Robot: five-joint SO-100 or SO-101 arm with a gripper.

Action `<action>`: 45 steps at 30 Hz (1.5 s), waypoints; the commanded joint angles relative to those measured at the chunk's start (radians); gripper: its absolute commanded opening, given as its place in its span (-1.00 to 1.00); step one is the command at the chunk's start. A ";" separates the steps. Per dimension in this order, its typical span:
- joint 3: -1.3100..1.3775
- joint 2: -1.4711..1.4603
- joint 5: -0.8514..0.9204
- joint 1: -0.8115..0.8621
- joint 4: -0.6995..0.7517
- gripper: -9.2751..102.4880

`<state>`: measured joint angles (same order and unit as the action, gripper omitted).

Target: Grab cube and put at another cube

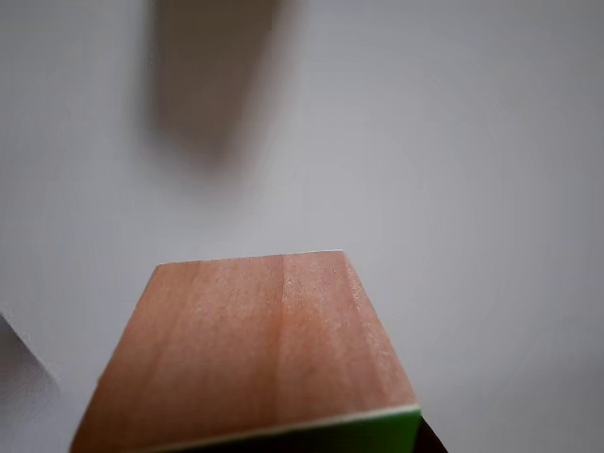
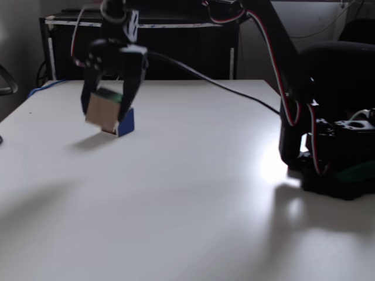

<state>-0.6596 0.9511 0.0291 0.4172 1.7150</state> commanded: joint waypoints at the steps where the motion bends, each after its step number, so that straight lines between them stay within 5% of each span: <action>1: 0.233 -0.077 -0.003 0.040 0.087 -0.62; 45: 0.488 -0.192 0.014 0.314 0.092 -0.61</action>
<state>-0.2378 0.7501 0.0445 0.7256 1.8024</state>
